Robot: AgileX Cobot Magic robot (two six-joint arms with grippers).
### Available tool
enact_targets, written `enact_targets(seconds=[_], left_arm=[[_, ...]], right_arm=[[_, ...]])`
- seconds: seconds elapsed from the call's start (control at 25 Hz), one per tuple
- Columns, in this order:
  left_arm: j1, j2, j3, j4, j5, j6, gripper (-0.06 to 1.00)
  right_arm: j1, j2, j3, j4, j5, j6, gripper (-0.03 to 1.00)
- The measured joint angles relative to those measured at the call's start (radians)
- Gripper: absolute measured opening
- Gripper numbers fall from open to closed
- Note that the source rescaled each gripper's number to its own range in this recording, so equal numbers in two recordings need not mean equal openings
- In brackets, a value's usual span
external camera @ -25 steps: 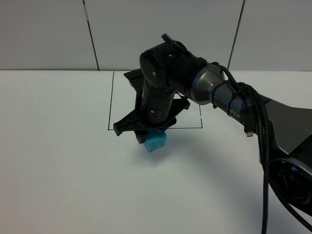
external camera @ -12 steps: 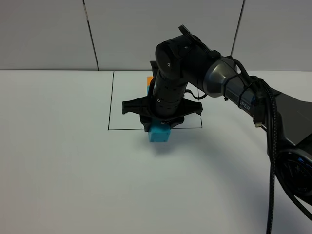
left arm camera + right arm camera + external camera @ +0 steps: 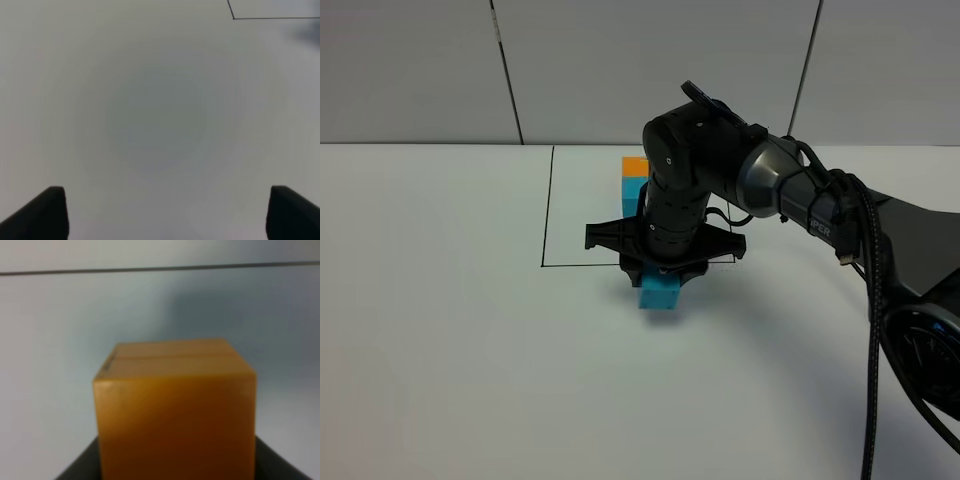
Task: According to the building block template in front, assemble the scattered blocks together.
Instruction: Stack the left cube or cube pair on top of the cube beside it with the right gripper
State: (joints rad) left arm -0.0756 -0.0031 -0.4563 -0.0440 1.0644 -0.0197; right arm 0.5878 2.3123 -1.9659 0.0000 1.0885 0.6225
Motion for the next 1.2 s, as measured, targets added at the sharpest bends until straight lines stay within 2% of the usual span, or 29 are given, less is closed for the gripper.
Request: enact_targets(seconds=[0.28, 0.56, 0.76, 1.2], left_arm=[[0.0, 0.0, 0.0, 0.0, 0.0, 0.0, 0.97], [0.0, 0.0, 0.0, 0.0, 0.0, 0.0, 0.97], [0.0, 0.0, 0.0, 0.0, 0.0, 0.0, 0.97], [0.0, 0.0, 0.0, 0.0, 0.0, -0.001, 0.97]], right_arm=[[0.001, 0.0, 0.089, 0.0, -0.085, 0.014, 0.0], [0.01, 0.0, 0.154, -0.076, -0.139, 0.021, 0.0], [0.04, 0.0, 0.155, -0.166, -0.145, 0.065, 0.0], [0.052, 0.038, 0.155, -0.118, -0.112, 0.073, 0.0]])
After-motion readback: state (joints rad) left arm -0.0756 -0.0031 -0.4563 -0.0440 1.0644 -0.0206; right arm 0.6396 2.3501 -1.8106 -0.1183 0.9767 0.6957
